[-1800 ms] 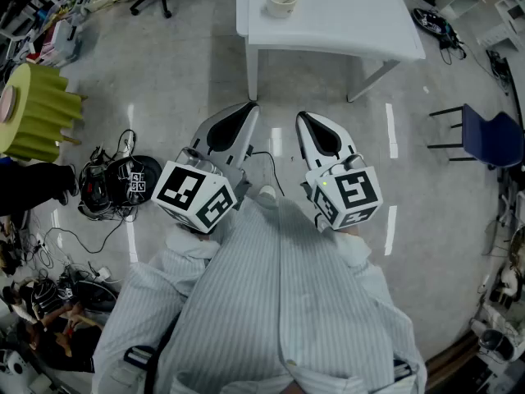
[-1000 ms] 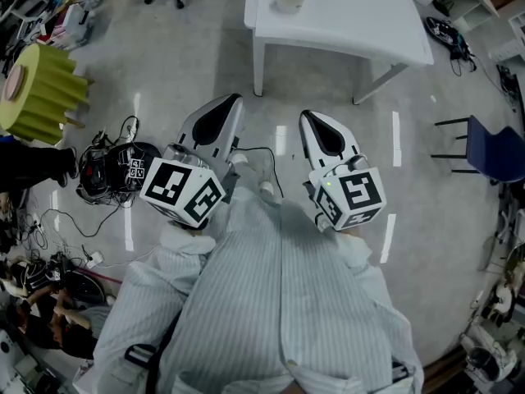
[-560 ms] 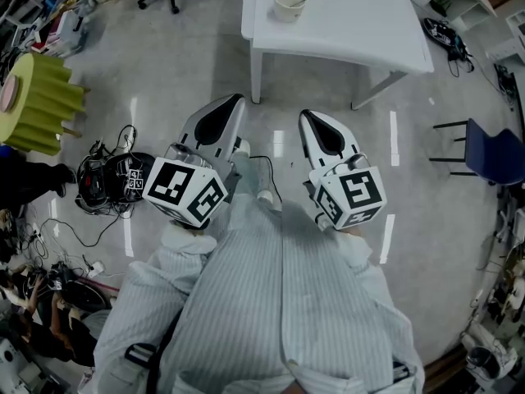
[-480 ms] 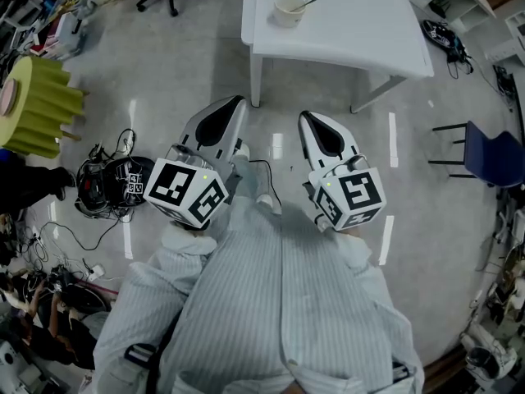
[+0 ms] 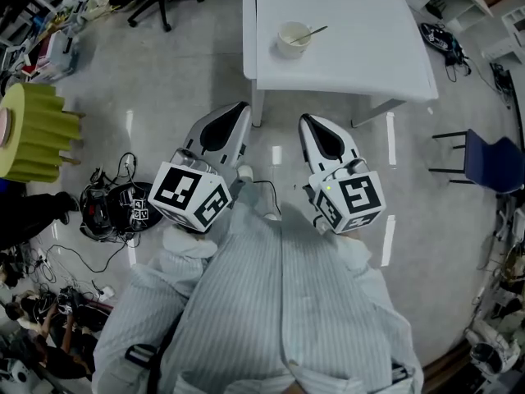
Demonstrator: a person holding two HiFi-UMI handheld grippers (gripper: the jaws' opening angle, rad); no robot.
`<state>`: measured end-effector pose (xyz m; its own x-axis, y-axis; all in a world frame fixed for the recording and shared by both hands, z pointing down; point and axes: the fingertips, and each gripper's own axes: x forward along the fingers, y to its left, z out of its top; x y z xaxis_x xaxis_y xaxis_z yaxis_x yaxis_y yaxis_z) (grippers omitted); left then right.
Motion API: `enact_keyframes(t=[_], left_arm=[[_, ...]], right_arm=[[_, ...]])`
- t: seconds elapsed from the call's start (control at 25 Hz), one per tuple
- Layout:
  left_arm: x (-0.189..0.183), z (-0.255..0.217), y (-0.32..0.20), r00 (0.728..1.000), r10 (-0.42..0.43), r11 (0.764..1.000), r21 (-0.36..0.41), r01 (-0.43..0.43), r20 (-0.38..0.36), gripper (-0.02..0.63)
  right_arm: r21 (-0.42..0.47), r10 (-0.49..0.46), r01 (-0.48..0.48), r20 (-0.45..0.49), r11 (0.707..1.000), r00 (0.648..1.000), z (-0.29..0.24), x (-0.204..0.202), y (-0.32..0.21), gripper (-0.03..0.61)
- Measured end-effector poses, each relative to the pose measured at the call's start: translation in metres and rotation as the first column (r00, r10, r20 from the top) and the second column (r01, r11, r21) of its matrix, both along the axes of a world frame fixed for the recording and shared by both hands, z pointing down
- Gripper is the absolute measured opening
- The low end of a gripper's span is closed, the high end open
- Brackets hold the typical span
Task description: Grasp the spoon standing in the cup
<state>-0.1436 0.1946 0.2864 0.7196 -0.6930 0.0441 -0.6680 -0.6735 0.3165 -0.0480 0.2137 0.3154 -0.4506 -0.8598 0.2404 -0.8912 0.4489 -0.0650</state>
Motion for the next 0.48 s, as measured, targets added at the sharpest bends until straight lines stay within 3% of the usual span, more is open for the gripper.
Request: enact_keyframes(t=[0.48], left_arm=[[-0.012,0.006,-0.078,0.997,0.081,0.997,0.001,-0.081,0.008,0.008]], right_arm=[[-0.003,0.098,-0.098,0.01,0.995,0.995,0.001,-0.008,-0.073,0.009]])
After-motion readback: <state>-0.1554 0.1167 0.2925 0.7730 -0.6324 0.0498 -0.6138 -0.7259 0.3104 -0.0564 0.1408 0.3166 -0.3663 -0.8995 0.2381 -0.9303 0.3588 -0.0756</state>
